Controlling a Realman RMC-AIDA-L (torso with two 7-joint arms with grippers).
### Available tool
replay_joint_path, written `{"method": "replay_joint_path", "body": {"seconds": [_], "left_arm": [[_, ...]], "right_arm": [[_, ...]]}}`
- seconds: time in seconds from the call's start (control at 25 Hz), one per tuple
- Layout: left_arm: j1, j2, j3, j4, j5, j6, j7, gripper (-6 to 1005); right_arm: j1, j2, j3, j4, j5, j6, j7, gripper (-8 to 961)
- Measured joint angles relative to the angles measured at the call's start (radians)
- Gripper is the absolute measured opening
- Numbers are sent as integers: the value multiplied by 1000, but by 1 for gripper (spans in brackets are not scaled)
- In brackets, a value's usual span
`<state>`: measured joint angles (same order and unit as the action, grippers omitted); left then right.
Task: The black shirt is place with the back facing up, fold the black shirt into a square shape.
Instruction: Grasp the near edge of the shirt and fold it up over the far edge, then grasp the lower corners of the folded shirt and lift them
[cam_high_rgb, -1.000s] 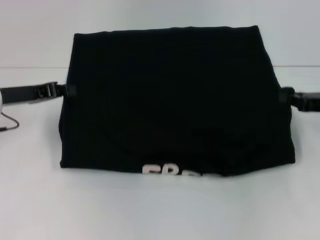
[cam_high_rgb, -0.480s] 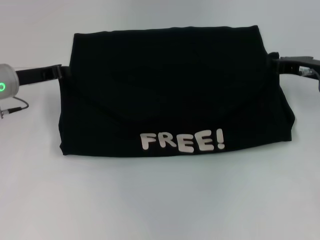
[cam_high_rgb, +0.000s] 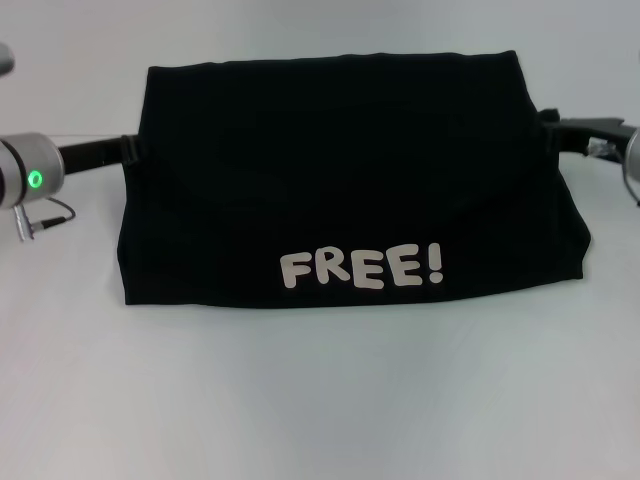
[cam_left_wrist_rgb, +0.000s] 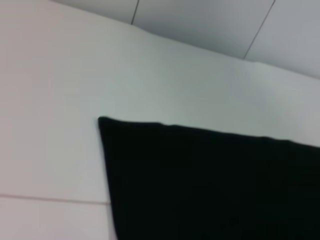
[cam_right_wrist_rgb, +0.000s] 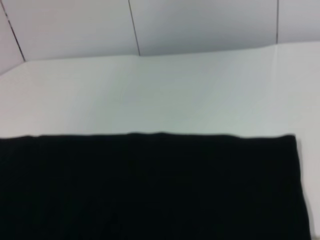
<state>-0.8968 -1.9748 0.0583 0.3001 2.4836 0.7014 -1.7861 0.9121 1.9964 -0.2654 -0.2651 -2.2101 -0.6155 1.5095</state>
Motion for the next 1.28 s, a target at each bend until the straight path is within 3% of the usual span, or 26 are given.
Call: {"method": "replay_joint_path", "body": {"seconds": [0.2, 0.36, 0.68, 0.8, 0.96, 1.08, 1.24, 1.28], "left_arm": [[6, -36, 33, -3, -2, -69, 22, 163], [11, -51, 75, 0, -2, -93, 23, 168], [17, -56, 117, 0, 5, -120, 14, 203], [21, -56, 117, 16, 5, -121, 12, 288], [37, -54, 124, 52, 10, -73, -10, 400], [73, -55, 161, 114, 19, 21, -64, 527], [154, -78, 242, 260, 14, 190, -166, 688], [175, -85, 251, 305, 9, 250, -180, 727]], "right_arm": [[-16, 34, 2, 14, 43, 36, -46, 112], [-27, 41, 1, 18, 55, 40, -43, 117], [-52, 72, 3, -16, 60, 39, -47, 126], [-73, 93, -2, -73, 109, -2, -53, 234], [-90, 92, -2, -82, 141, -42, -56, 392], [-114, 91, -3, -101, 164, -86, -56, 543], [-161, 90, -4, -141, 198, -205, -56, 715], [-173, 87, -4, -153, 203, -251, -56, 715]]}}
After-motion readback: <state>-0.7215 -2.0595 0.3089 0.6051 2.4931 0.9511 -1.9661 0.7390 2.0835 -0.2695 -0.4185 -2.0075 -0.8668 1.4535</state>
